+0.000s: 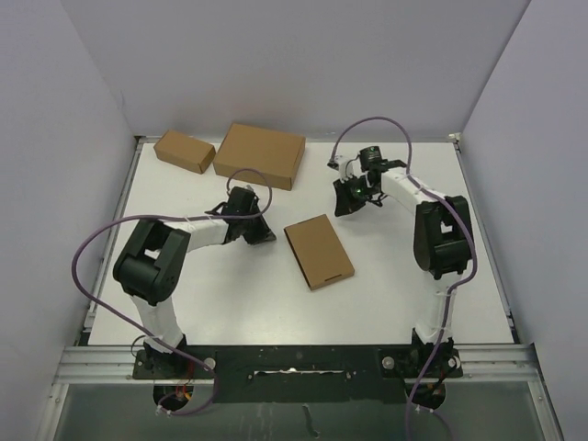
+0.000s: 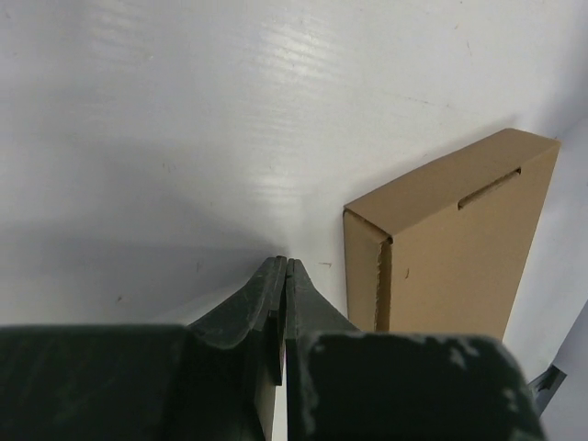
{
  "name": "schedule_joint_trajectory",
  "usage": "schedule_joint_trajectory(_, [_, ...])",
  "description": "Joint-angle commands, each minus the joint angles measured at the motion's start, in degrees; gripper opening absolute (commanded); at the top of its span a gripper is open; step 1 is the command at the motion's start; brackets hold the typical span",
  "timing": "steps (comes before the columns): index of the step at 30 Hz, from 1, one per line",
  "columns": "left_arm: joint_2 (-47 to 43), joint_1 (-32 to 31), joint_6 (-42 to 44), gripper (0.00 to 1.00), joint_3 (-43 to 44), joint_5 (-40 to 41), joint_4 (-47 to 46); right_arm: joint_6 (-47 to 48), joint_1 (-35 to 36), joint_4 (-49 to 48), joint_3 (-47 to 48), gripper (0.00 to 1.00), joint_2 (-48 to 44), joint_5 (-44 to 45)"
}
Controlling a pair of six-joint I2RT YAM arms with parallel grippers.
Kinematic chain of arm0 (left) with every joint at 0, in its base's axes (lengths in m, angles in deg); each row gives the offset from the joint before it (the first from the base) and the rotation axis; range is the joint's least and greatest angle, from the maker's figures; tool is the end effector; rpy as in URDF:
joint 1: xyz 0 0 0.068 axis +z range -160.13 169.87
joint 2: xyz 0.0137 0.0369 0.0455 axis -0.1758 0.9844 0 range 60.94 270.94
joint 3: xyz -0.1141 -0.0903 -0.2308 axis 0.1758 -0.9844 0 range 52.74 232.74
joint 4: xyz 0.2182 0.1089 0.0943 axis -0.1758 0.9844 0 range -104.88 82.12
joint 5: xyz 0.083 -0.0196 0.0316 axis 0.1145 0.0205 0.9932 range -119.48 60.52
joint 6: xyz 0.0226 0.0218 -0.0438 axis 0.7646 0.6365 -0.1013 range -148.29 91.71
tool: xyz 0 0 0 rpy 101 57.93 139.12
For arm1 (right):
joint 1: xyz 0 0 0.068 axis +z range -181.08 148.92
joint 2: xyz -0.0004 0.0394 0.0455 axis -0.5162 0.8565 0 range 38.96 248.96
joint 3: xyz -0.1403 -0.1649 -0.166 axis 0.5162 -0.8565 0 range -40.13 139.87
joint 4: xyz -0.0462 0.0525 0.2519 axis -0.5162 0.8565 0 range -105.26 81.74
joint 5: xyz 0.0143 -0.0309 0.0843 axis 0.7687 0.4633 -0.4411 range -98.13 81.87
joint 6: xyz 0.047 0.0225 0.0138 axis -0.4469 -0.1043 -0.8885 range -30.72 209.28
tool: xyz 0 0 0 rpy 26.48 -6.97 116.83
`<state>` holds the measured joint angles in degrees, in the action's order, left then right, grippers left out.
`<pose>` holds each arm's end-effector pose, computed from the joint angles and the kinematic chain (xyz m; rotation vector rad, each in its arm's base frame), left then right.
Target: Fold the paper box
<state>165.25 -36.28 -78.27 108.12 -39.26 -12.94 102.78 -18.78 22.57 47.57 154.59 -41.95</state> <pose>0.3207 -0.1642 0.1394 -0.4603 2.5661 -0.7466 0.4074 0.1092 0.1953 -0.7484 2.5056 0.7875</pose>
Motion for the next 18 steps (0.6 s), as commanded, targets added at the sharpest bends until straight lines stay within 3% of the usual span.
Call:
schedule_joint_trajectory(1, [2.63,-0.49,-1.46,0.0,4.72,1.43,3.71,3.49,4.25,1.28,4.4,0.0,4.24,12.56])
schedule_joint_trajectory(11, [6.4,-2.82,-4.18,0.0,10.31,4.44,9.55,3.93,6.24,2.65,8.26,0.0,7.86,17.56])
schedule_joint_trajectory(18, [7.94,-3.5,-5.69,0.0,13.17,4.78,10.99,3.27,7.89,2.93,8.26,0.0,7.62,16.17])
